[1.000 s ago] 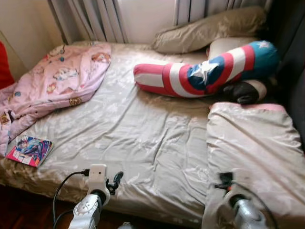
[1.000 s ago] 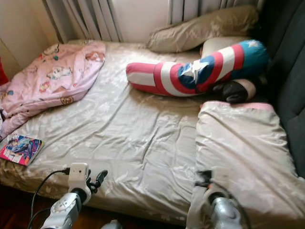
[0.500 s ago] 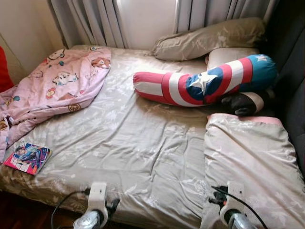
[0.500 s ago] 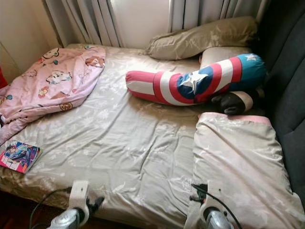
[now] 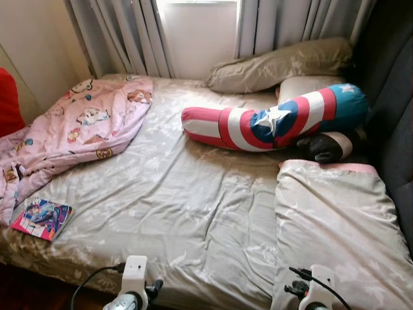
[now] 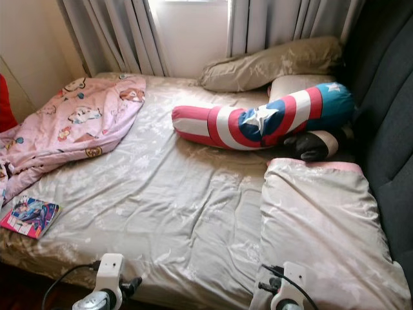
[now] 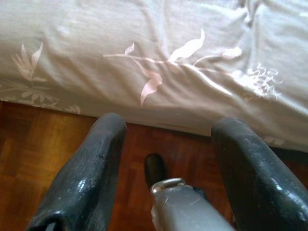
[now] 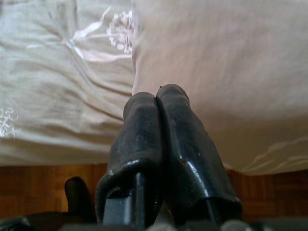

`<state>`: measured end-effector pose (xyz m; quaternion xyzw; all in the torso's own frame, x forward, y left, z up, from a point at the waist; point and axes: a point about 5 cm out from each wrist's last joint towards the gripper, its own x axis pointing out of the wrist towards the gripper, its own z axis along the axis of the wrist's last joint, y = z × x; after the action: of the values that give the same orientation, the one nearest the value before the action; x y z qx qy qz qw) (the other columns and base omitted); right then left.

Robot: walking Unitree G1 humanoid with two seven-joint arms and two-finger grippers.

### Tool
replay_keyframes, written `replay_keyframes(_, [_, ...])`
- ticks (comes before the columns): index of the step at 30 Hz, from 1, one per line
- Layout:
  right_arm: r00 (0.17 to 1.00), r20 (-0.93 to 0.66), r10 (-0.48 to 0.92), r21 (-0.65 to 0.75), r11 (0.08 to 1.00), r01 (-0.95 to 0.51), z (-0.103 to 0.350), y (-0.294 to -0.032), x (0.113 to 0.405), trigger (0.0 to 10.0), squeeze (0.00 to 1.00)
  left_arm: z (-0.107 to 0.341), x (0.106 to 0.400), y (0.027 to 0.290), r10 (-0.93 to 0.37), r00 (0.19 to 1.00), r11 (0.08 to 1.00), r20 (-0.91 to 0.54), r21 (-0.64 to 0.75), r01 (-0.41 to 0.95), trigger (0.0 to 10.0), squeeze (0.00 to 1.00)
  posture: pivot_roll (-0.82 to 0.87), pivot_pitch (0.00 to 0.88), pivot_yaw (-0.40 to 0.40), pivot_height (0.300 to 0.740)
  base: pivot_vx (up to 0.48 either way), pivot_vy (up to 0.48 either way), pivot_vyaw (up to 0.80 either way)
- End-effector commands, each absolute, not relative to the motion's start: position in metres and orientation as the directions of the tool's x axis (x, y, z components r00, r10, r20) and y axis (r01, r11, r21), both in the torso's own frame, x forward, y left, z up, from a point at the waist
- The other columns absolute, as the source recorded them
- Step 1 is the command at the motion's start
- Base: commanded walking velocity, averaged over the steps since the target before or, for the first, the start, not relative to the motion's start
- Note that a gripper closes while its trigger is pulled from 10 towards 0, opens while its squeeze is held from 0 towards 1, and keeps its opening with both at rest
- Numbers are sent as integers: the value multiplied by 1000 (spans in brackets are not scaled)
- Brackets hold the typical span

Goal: Clean up the room

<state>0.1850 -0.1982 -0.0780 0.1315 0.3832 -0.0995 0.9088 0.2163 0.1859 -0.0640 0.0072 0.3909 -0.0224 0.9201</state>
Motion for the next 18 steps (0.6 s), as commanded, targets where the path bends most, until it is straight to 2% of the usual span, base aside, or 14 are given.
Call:
replay_keyframes(1, [673,-736,-73,168,943,287,-82,-194,179,10000,0,-66,212,192,-14,689,998,-725,36,58,10000,0,-2,0,37,740,0,0,0])
replay_keyframes(3, [664,-744,-69,158,948,276,-83,-193,177,10000,0,-64,214,194,-12,694,998,-719,32,49,10000,0,3,0,33,740,0,0,0])
replay_keyframes(5, [654,-754,-56,129,964,232,-84,-192,174,10000,0,-63,216,195,-8,696,999,-718,29,41,10000,0,11,0,28,740,0,304,0])
replay_keyframes(18, [631,-773,-70,118,961,252,-87,-200,168,10000,0,-65,211,201,33,687,999,-726,40,-5,10000,0,4,0,18,740,0,349,0])
